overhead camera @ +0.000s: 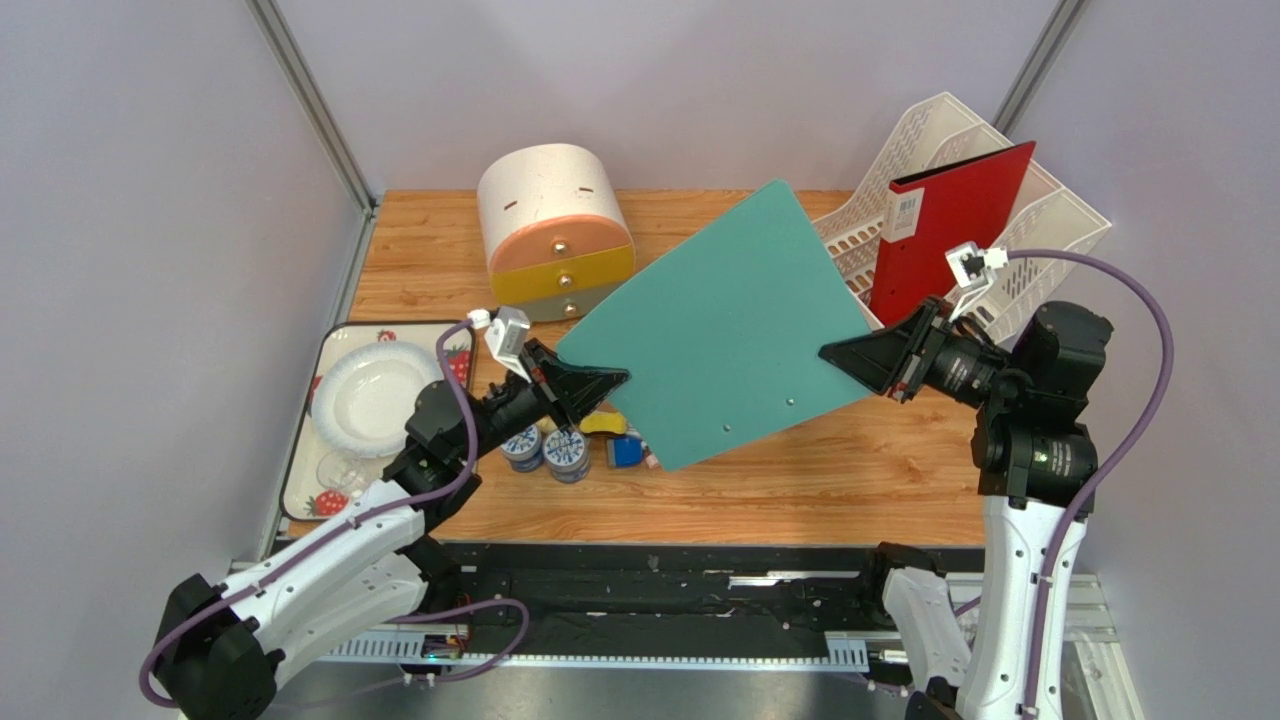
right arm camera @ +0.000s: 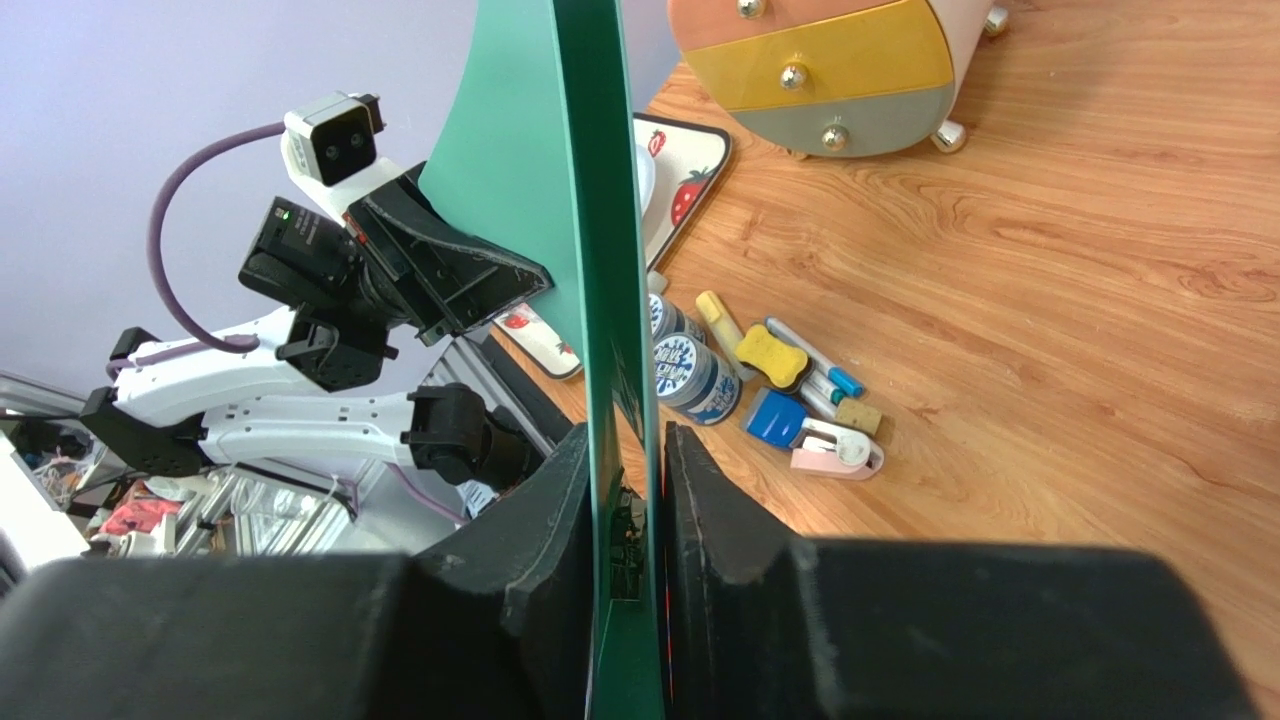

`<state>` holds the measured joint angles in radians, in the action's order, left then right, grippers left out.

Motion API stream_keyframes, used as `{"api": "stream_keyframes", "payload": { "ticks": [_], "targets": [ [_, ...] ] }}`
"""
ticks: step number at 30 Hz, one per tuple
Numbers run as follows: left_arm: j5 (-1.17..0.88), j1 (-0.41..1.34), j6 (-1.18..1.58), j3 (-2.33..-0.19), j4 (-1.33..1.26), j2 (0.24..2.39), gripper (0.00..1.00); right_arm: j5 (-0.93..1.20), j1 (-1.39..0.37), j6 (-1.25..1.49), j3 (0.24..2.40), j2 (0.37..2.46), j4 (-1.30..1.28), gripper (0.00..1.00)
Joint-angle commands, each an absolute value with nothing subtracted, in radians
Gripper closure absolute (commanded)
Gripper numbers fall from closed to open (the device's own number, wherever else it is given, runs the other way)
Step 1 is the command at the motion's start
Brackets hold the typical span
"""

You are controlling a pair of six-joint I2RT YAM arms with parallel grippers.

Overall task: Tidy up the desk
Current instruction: Place the folder in the storage box.

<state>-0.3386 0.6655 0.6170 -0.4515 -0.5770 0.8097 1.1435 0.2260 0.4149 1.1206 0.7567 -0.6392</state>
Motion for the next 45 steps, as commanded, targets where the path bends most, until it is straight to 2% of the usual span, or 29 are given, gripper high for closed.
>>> {"api": "stream_keyframes", "payload": {
  "ticks": [1,5,6,7,9,12,13,15,16,20,27,40,45],
  "targets": [
    [-0.284,0.661,0.581,-0.457,-0.561,0.788,1.0,1.144,0.222,0.419,1.167,0.747,-0.63,1.0],
    [-0.291,0.661,0.581,-0.459,-0.563,0.79,1.0,1.12,0.222,0.419,1.169,0.739,-0.63,1.0],
    [-0.291,0.661,0.581,-0.459,-0.563,0.788,0.97,1.106,0.222,0.419,1.169,0.736,-0.626,1.0],
    [-0.288,0.661,0.581,-0.459,-0.561,0.788,0.86,1.1,0.222,0.423,1.17,0.735,-0.623,1.0],
    [-0.288,0.663,0.575,-0.457,-0.557,0.788,0.79,1.059,0.224,0.422,1.18,0.726,-0.623,1.0],
    [-0.281,0.663,0.569,-0.457,-0.543,0.784,0.61,0.991,0.222,0.403,1.218,0.721,-0.655,1.0],
    [-0.27,0.661,0.568,-0.459,-0.529,0.781,0.49,0.977,0.222,0.397,1.229,0.721,-0.664,1.0],
    [-0.261,0.661,0.557,-0.46,-0.514,0.769,0.43,0.915,0.222,0.373,1.275,0.726,-0.709,1.0],
    [-0.244,0.661,0.554,-0.46,-0.496,0.765,0.33,0.89,0.224,0.362,1.291,0.726,-0.724,1.0],
    [-0.201,0.663,0.532,-0.46,-0.443,0.739,0.23,0.747,0.222,0.308,1.37,0.733,-0.843,1.0],
    [-0.176,0.663,0.518,-0.462,-0.41,0.713,0.19,0.48,0.224,0.235,1.499,0.747,-0.995,1.0],
    [-0.221,0.661,0.534,-0.486,-0.451,0.79,0.19,0.473,0.222,0.213,1.284,0.818,-1.0,1.0],
    [-0.247,0.661,0.554,-0.486,-0.489,0.818,0.19,0.456,0.221,0.256,1.253,0.795,-0.905,1.0]
  ]
}}
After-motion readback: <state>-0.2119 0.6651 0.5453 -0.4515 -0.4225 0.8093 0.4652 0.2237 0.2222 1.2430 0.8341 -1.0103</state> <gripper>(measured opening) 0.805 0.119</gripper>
